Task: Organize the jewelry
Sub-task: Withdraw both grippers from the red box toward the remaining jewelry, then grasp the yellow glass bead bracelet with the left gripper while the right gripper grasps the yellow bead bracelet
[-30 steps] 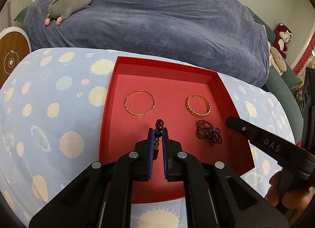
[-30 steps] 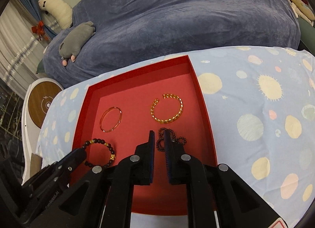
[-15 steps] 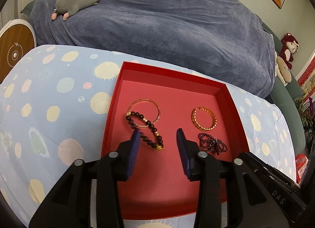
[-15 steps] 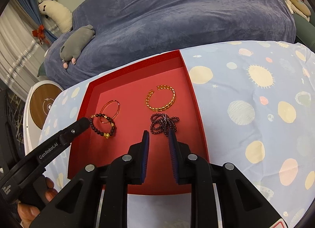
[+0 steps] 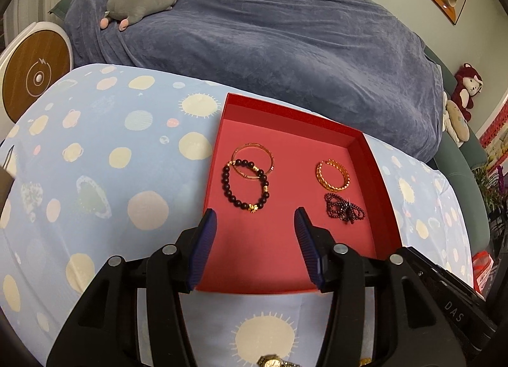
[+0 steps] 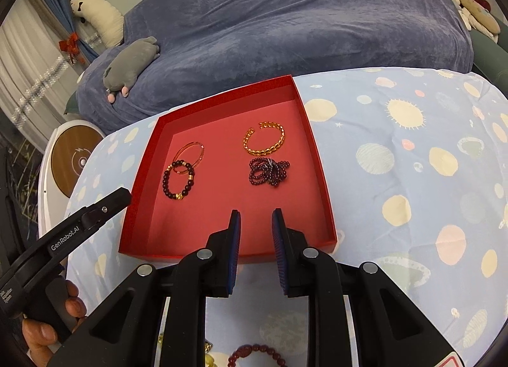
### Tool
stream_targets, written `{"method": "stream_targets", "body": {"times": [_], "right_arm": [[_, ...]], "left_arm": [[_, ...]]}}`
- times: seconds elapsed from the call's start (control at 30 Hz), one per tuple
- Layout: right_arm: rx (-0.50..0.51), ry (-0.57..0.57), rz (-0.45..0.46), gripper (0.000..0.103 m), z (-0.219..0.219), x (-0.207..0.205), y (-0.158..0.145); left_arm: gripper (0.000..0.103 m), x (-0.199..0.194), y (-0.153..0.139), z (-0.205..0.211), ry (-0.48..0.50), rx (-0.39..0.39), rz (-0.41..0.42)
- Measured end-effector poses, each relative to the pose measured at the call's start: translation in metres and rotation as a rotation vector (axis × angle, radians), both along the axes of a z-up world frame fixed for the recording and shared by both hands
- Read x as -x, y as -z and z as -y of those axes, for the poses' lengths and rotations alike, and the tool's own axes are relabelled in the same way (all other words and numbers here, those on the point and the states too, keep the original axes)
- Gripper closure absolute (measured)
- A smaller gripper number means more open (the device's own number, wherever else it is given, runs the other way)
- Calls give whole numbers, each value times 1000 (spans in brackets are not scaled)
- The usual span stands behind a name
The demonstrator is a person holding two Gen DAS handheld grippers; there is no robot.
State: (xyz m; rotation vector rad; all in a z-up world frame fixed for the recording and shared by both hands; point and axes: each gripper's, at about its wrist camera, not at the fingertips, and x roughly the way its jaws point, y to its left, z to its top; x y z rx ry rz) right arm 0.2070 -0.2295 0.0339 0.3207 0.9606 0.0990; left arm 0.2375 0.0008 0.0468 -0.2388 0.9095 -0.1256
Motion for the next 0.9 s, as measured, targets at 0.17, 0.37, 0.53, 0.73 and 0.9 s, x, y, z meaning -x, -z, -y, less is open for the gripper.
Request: {"method": "stream_targets", "body": {"times": [0.17,0.37,0.53,0.73,0.9], "right_arm": [[8,-2,-3,82,0,31,-4],[19,10,-16,81,2,73,-3],[26,17,-40,81,4,106,5],[52,21,-71,82,8,141,17],[60,35,-105,81,14,162,31]], "left_arm": [[55,32,-2,-5,11,-2,-5],[55,72,2,-9,22,-10,-20],[55,101,9,-11,28,-17,-40],[55,130,19,-12,40,-25,-65],[55,148,27,-11,49,-31,-87]]}}
